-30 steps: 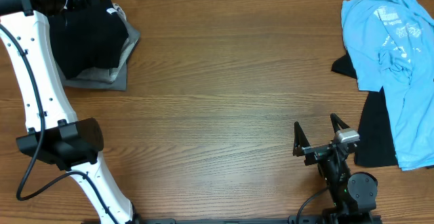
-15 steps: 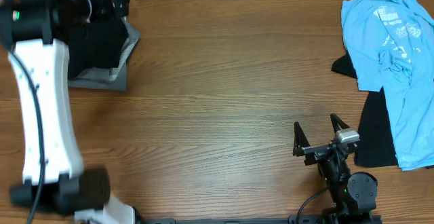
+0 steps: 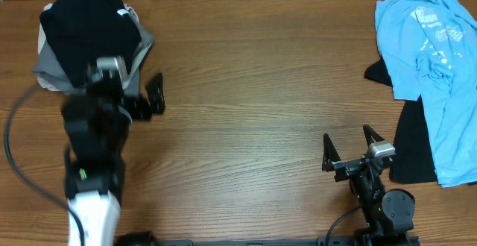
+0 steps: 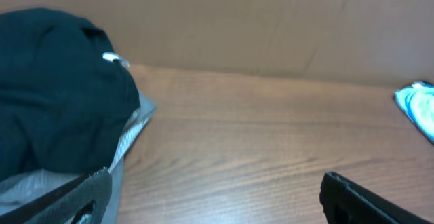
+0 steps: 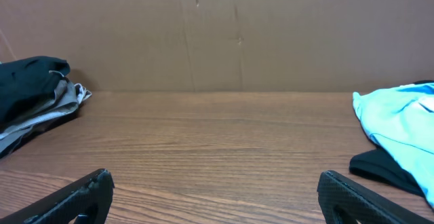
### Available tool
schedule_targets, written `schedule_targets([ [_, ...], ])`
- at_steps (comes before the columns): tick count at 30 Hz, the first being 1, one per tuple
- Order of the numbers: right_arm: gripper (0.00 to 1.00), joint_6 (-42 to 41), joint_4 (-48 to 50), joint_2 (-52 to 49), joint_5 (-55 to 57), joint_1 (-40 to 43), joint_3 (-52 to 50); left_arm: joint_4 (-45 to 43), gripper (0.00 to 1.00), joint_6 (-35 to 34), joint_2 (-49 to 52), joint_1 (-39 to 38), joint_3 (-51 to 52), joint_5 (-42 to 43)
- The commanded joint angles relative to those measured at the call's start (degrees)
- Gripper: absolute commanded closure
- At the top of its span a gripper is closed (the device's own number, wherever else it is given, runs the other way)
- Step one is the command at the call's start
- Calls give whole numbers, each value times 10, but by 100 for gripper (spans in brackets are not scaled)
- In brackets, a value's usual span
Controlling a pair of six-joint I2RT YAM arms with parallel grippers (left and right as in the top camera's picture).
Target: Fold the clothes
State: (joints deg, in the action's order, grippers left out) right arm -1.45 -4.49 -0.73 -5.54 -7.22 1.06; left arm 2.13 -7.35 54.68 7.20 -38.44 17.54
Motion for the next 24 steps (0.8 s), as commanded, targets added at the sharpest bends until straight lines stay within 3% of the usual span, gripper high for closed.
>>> schedule_targets([
  [1, 0, -1, 2, 5, 6, -1, -6, -66, 0, -4, -98, -3, 114, 16],
  [6, 0, -1, 2, 5, 6, -1, -6, -146, 0, -4, -222, -9, 249, 19],
  [16, 0, -1, 2, 5, 6, -1, -6, -150, 0, -4, -386, -26, 374, -19],
  [24, 0, -1, 2, 5, 6, -1, -6, -17, 0, 0, -475, -77, 382, -104],
])
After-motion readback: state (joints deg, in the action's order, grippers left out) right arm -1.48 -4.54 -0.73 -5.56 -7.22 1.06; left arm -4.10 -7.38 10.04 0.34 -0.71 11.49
